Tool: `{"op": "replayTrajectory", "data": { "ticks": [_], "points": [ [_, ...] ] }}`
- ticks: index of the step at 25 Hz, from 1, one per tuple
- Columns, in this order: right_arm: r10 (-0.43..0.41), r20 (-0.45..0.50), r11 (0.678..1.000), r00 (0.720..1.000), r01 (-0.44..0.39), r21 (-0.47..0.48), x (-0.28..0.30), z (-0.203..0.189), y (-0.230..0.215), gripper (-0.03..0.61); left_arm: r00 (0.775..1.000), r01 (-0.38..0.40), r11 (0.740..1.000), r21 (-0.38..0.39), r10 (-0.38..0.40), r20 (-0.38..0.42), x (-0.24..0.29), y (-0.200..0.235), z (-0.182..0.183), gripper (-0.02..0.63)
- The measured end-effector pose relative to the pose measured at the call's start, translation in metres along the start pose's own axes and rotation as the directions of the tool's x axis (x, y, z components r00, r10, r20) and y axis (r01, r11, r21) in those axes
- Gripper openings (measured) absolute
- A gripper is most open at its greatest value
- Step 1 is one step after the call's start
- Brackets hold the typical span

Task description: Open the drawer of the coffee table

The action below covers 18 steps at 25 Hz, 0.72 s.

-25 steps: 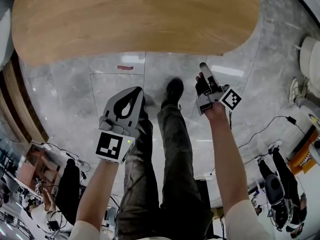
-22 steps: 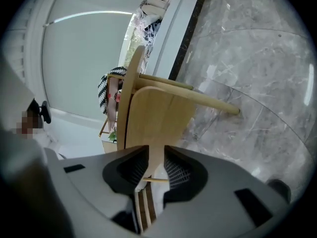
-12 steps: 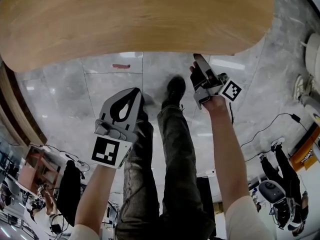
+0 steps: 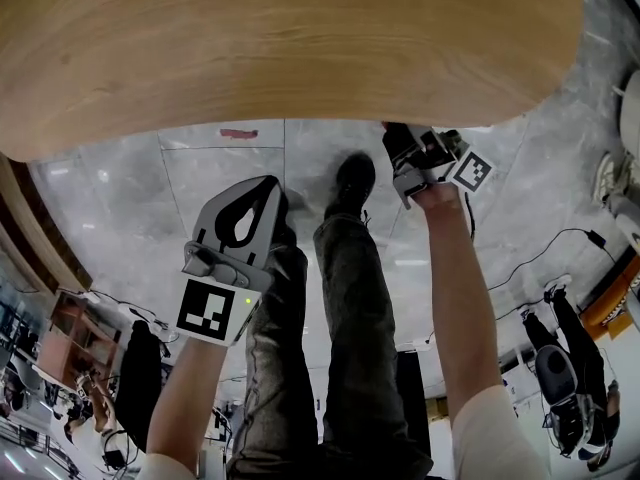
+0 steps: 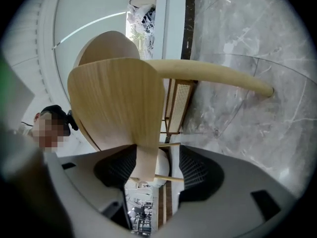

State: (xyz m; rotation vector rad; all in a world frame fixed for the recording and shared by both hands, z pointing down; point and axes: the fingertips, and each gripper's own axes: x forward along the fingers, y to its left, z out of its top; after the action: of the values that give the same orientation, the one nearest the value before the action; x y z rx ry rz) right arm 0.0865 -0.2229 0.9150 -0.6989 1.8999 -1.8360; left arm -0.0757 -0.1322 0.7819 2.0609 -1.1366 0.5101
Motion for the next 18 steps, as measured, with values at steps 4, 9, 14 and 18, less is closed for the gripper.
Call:
{"op": "replayTrajectory", "data": {
  "ticks": [4,9,14,18],
  "points": [
    [0.085,-0.036,0.996,0.996,-0.085,0.004,0.007,-0.005,-0.001,0.287,1.0,0.003,1.0,0.009,-0.003,-0.014,0.008,0.011,-0.006,0.02],
    [0.169,-0.05,0.986,0.984,-0.169,-0.003,0.01,-0.008,0.008,0.313,0.999,0.001,1.0,-0.006,-0.002,-0.039,0.008,0.015,-0.014,0.02],
    [0.229,0.012,0.973,0.973,-0.229,-0.01,0.011,0.001,0.015,0.324,0.999,0.007,1.0,-0.003,-0.007,-0.043,0.007,0.016,-0.023,0.02],
    [0.262,0.049,0.965,0.964,-0.262,-0.006,0.01,0.003,0.018,0.324,0.999,0.015,1.0,0.02,-0.015,-0.035,0.007,0.012,-0.023,0.02]
  ]
}}
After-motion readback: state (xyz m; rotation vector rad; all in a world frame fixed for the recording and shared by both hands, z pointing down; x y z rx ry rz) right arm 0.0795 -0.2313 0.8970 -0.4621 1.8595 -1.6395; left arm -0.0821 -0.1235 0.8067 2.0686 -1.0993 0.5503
